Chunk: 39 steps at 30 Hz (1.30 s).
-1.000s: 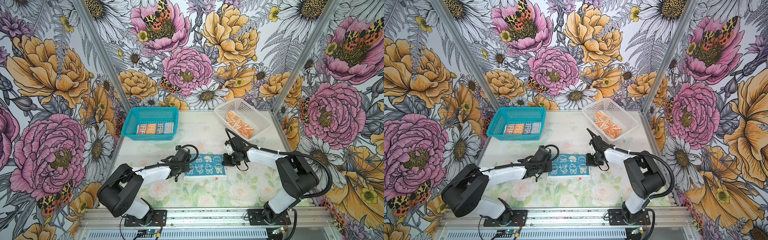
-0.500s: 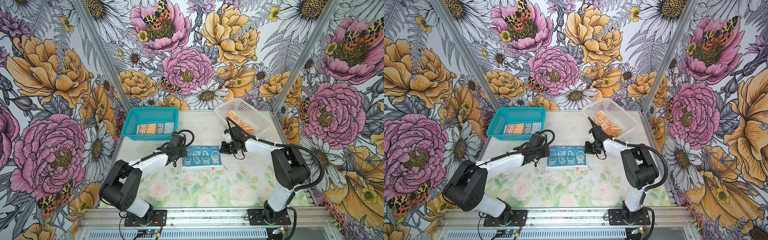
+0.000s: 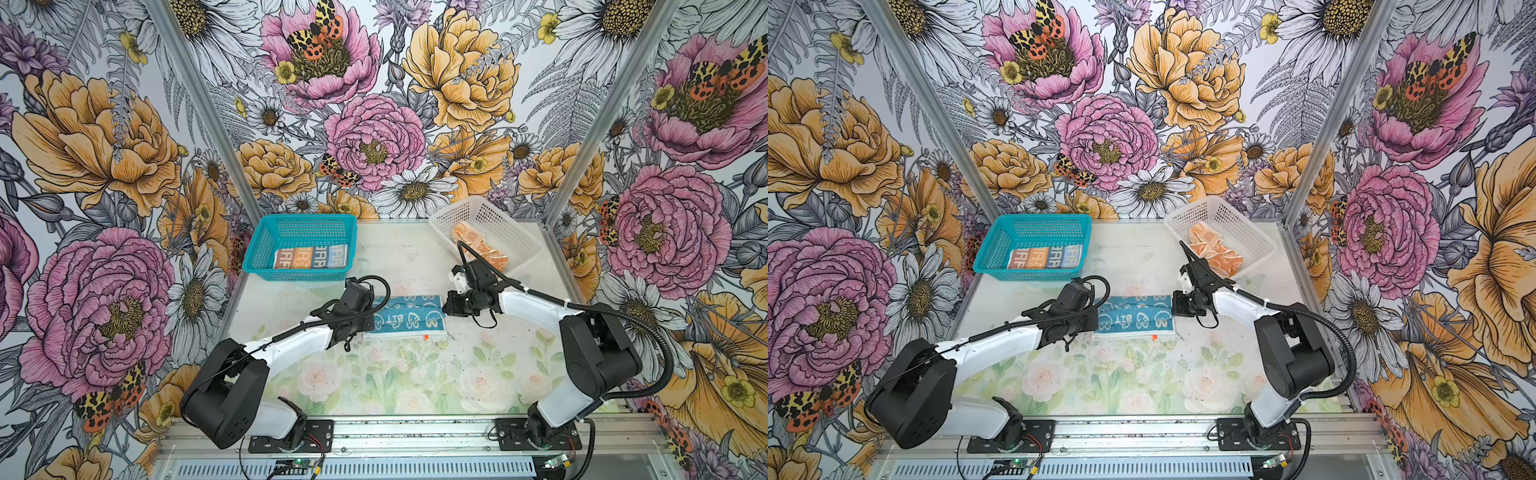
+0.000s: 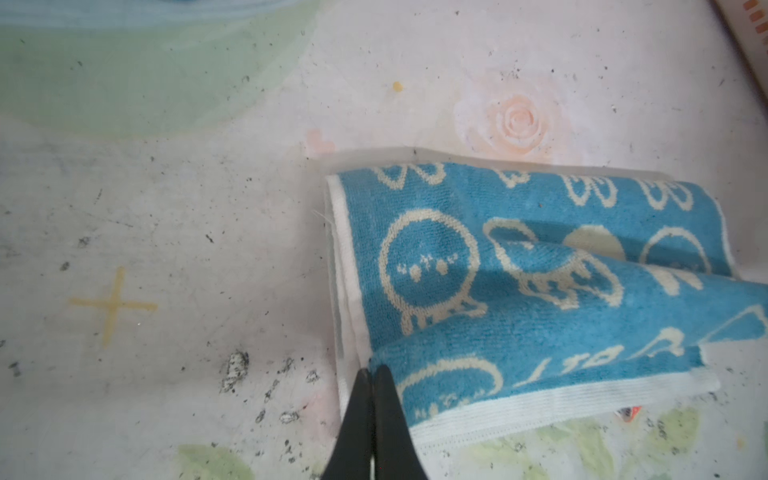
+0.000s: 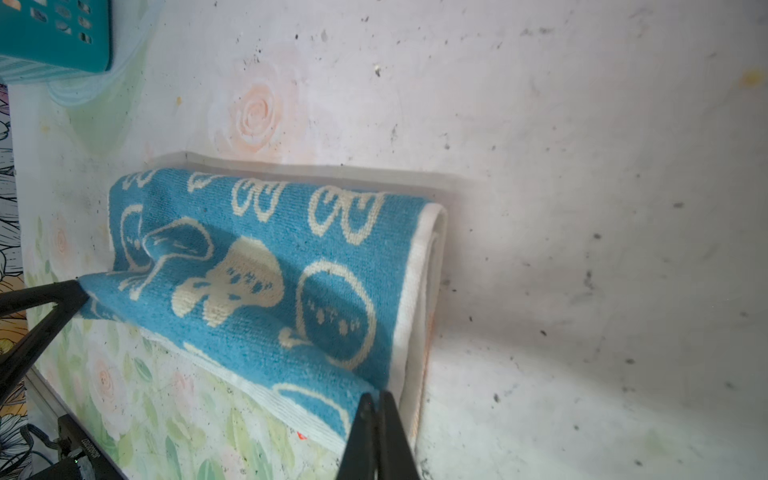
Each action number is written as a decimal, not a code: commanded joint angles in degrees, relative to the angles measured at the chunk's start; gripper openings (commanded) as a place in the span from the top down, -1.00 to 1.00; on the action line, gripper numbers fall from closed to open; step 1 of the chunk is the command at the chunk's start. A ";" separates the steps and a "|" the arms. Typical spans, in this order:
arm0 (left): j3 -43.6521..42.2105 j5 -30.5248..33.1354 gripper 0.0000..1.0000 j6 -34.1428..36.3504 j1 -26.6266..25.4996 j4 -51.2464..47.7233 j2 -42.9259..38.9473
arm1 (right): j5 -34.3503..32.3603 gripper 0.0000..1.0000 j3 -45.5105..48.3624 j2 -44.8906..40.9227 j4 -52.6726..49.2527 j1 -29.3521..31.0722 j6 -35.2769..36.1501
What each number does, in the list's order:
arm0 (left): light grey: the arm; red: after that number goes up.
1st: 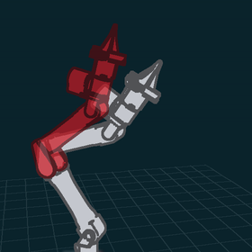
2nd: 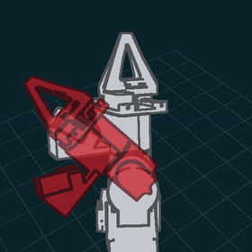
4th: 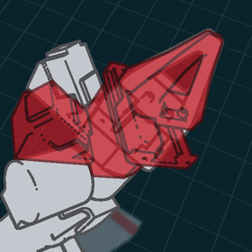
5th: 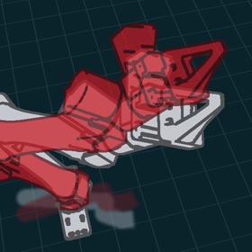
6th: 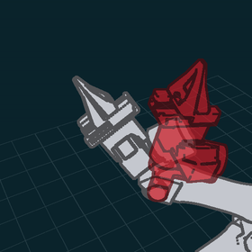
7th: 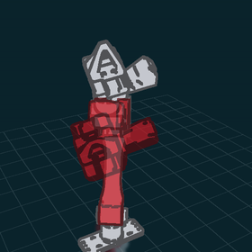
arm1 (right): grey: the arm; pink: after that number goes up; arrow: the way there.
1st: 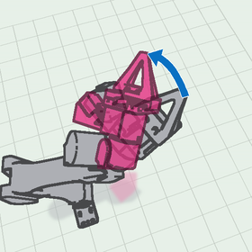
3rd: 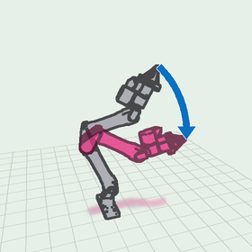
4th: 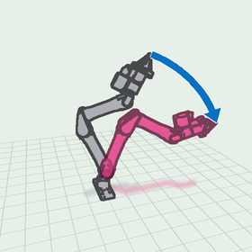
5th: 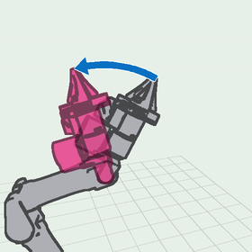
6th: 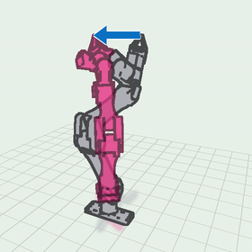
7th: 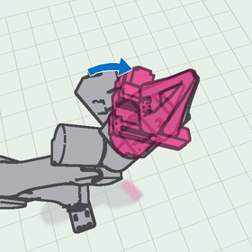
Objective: Fold and stack the towels
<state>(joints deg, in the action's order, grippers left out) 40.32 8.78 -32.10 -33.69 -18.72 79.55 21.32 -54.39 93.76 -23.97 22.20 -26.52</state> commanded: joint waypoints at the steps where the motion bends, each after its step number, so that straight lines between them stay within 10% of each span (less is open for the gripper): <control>1: -1.48 2.62 1.00 -1.98 -0.77 -0.20 -0.88 | -0.64 1.00 1.80 -1.45 -0.47 0.88 0.30; 24: -6.32 2.42 1.00 -4.73 -2.65 1.87 -2.41 | -2.85 1.00 4.61 -3.05 -1.48 3.65 0.59; 29: -4.87 1.80 0.51 -4.51 -3.21 2.04 -1.07 | -2.99 0.75 3.93 -1.57 -1.21 3.83 0.88; 35: 0.84 2.74 -0.97 -4.10 -3.08 -3.36 -7.56 | -1.48 0.09 1.70 -5.69 -2.22 3.98 -0.08; 39: 2.00 -4.93 -0.98 -8.99 0.57 0.87 -10.79 | 2.60 -0.26 -0.66 -8.82 -0.12 4.96 -3.45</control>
<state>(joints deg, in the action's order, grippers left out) 41.23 8.40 -37.56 -35.31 -20.86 70.61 20.97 -51.40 88.12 -26.39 26.26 -27.53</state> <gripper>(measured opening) 0.987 0.614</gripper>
